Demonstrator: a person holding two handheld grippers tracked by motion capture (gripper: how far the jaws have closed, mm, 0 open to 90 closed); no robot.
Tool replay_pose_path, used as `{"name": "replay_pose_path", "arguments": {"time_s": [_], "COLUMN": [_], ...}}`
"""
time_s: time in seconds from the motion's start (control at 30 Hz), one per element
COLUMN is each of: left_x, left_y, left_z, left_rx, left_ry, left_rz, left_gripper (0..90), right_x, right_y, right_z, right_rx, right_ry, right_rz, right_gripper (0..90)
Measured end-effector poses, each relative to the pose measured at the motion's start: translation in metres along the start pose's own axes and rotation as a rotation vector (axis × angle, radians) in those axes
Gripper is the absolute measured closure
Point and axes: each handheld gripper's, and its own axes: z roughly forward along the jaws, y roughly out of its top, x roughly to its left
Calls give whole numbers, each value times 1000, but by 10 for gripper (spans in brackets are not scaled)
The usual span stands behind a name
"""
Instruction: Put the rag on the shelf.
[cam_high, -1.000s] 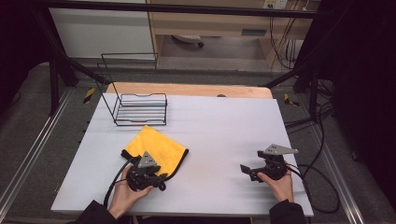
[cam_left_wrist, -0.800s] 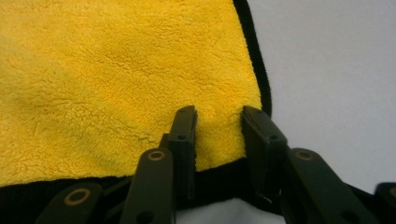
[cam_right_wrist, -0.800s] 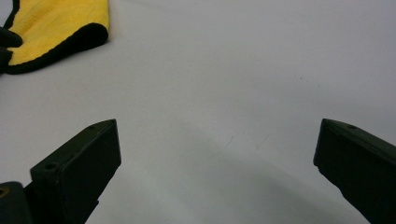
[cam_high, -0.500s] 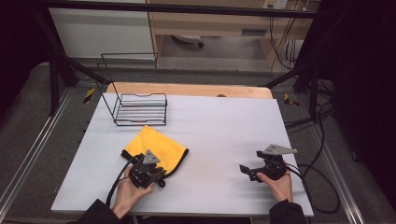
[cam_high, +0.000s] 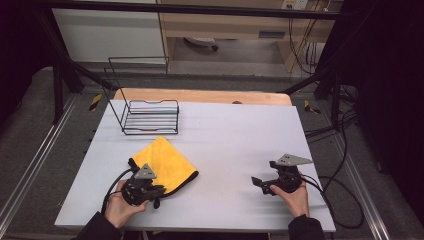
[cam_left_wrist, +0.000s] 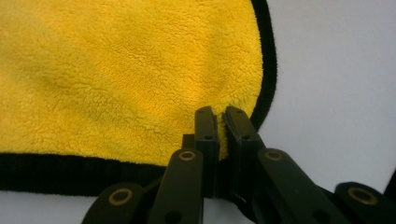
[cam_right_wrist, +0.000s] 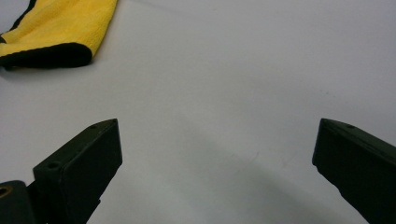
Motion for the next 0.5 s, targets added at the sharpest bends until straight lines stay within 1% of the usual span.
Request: {"name": "replay_pose_path", "arguments": {"time_s": [0.1,0.13,0.17,0.2,0.23,0.3,0.33,0.37,0.4,0.43,0.5], "left_x": [3,4,4,4,3,4,4,5,8,8,13], "left_y": [-7,-9,-10,-10,-10,-10,-10,-10,-9,-9,-9], "left_z": [-6,-7,-7,-7,-7,-7,-9,-11,-16,-16,-22], "left_rx": [-6,-7,-13,-13,-24,-31,-43,-58,-92,-92,-127], "left_ry": [-14,-14,-15,-15,-13,-13,-15,-19,4,4,25], "left_rz": [11,14,24,24,28,28,22,15,1,1,-18], "left_gripper": [836,836,830,825,815,786,786,769,715,671,608], "right_x": [7,7,11,14,17,23,23,27,34,38,47], "right_y": [3,3,6,8,10,15,15,18,25,29,37], "right_z": [4,4,8,11,13,19,19,22,29,33,41], "right_rx": [9,9,9,13,15,18,18,20,15,12,8], "right_ry": [4,4,6,8,9,14,14,18,26,33,44], "right_rz": [1,1,-6,-2,-3,-15,-15,-17,-24,-25,-32], "right_gripper": [24,24,26,27,28,28,28,32,35,38,40]}}
